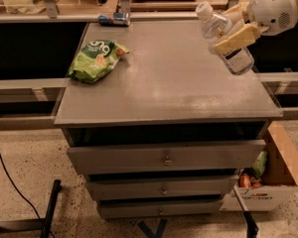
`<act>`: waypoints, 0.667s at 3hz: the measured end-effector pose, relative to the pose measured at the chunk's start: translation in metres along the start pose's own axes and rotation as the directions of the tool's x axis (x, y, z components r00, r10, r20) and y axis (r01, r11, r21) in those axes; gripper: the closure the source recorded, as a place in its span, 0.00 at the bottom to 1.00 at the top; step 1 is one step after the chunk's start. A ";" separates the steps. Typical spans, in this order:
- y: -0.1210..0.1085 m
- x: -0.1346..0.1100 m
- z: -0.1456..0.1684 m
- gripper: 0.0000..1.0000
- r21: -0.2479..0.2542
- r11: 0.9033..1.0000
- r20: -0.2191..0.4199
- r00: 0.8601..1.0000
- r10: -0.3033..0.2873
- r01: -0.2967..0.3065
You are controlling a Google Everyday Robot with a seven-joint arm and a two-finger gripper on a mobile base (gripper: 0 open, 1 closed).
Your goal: Place blue plastic bottle upright
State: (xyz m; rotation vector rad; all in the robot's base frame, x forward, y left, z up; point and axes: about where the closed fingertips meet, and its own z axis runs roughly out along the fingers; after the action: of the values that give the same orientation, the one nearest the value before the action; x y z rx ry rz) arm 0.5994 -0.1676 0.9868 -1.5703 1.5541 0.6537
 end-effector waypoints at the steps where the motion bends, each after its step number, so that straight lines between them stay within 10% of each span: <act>1: -0.005 0.003 0.007 1.00 0.012 1.000 0.172 0.985 0.012 -0.014; 2: -0.010 0.010 0.009 1.00 0.029 0.999 0.445 0.895 0.021 -0.038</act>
Offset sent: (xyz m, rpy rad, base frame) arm 0.0109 -0.0274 -0.0240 0.8662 -0.0755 0.0693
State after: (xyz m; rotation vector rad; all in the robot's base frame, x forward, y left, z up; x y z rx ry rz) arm 0.6120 -0.1666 0.9752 -1.2576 1.2362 0.9238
